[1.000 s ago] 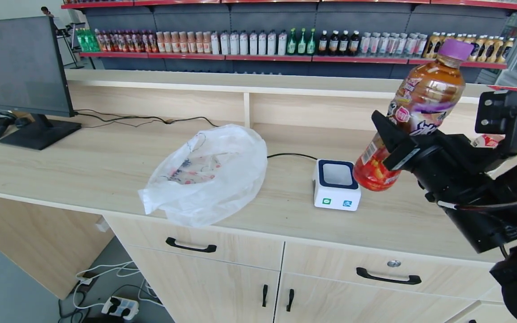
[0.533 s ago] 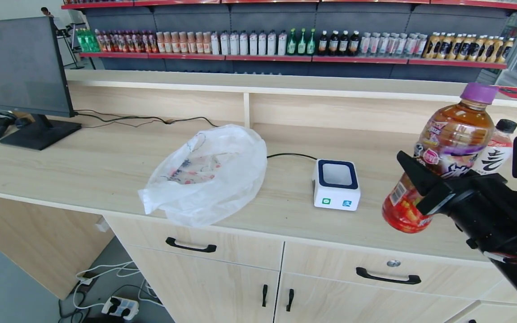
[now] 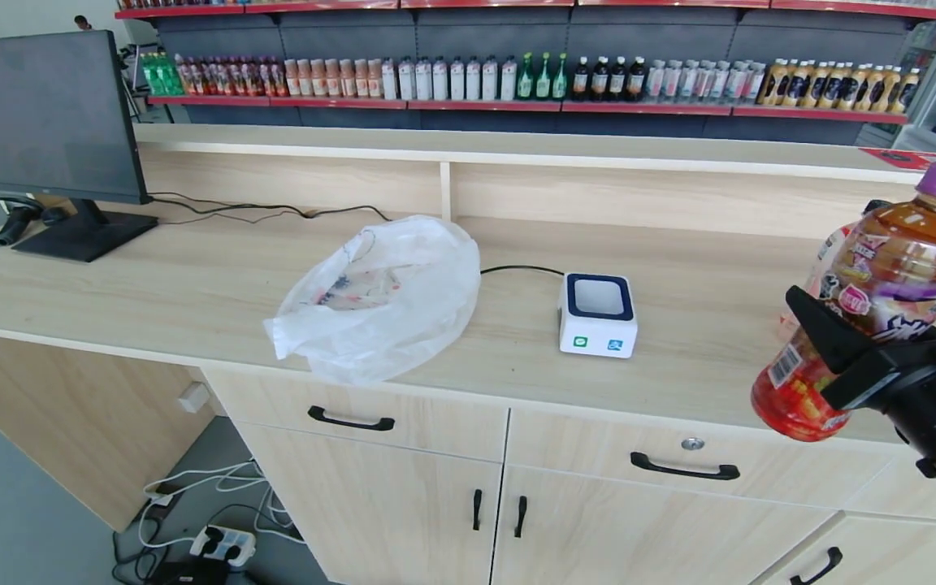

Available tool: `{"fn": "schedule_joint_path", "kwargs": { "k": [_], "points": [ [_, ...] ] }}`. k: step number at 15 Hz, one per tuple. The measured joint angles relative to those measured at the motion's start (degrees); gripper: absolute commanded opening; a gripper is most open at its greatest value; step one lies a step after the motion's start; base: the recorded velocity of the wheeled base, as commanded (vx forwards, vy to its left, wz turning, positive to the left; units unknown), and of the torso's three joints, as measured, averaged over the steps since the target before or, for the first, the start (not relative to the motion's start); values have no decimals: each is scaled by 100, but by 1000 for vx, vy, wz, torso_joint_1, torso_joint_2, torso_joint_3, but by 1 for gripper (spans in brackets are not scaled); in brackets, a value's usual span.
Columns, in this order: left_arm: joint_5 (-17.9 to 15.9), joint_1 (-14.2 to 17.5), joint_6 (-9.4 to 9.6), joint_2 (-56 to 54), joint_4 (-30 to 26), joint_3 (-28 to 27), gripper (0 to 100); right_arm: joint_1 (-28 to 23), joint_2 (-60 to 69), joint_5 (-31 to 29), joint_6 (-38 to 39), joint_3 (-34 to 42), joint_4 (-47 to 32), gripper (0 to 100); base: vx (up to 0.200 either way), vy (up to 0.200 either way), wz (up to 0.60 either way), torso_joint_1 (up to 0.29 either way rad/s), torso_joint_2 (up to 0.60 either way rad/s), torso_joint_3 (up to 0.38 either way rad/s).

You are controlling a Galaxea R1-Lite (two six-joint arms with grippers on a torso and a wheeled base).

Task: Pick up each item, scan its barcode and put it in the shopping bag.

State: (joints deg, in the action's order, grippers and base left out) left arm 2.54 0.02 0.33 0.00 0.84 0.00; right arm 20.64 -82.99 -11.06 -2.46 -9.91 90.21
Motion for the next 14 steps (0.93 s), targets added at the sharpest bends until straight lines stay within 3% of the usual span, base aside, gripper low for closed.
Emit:
{"fn": "schedule_joint_path", "kwargs": {
  "k": [5, 9, 12, 14],
  "points": [
    [0, 2, -15, 0, 2, 0, 100, -68, 59, 41, -44, 289, -41, 0, 0, 0, 0, 0, 0, 0],
    [9, 2, -65, 0, 9, 0, 100, -168, 56, 135, -27, 361, -29, 0, 0, 200, 0, 2, 1, 0],
    [11, 9, -87, 0, 13, 0, 100, -306, 52, 193, -18, 363, -33, 0, 0, 200, -600, 1, 1, 1],
    [13, -2, -79, 0, 9, 0, 100, -317, 56, 244, -29, 451, -11, 0, 0, 200, 0, 10, 5, 0]
  ]
}}
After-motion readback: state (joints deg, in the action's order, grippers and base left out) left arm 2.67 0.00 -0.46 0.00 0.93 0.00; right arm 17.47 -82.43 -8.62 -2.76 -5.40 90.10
